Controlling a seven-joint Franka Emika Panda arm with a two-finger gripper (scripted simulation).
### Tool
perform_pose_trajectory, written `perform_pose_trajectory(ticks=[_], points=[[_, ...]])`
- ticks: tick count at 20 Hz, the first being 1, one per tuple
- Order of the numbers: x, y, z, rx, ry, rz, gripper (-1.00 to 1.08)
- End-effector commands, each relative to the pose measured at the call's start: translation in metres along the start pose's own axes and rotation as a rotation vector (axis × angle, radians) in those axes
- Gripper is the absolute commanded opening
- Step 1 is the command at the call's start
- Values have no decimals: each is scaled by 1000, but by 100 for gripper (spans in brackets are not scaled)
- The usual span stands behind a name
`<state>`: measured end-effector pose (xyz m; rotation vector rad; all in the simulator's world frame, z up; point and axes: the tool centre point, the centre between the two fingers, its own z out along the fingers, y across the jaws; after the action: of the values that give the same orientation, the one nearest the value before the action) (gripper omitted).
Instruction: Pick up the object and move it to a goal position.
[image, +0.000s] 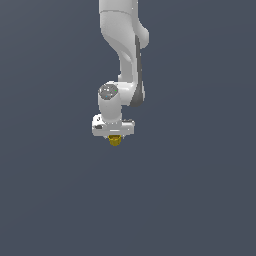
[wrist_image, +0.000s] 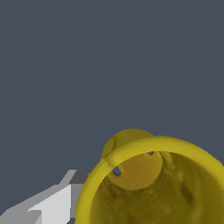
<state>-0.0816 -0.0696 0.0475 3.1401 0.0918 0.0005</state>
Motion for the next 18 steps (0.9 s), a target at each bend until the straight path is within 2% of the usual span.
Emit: perform_pose_trajectory(ticks=[1,11,18], points=[[0,0,1,0,0,-1,-100],[1,-2,-2,0,0,0,-100],[7,-24,-28,0,0,0,-100]])
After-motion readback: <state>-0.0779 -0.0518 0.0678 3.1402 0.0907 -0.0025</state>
